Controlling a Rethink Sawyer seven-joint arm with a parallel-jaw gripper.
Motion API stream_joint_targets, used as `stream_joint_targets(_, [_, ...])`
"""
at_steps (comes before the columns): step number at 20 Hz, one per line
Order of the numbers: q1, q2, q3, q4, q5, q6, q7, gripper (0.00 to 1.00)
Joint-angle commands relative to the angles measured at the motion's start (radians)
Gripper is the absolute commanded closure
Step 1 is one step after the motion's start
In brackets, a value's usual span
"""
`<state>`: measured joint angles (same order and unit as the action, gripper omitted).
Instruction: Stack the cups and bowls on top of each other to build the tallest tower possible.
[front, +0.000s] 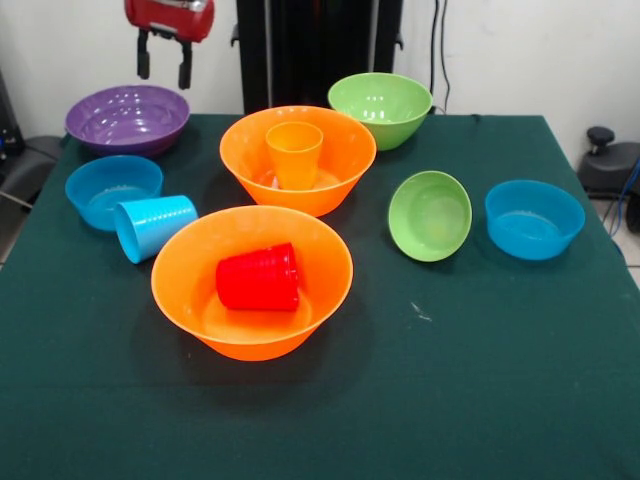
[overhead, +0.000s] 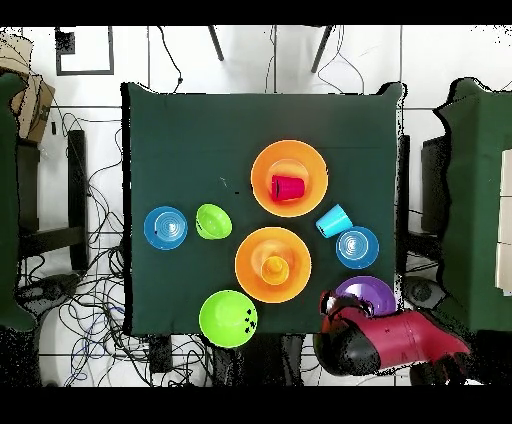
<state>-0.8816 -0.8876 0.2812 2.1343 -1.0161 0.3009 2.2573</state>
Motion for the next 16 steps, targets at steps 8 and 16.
stream_joint_targets(8, [0.096,0.133,-0.074,-0.152,-0.086,-0.046,0.029,0.00])
stream_joint_targets(16, [0.148,0.206,-0.136,-0.205,-0.099,-0.114,0.065,0.00])
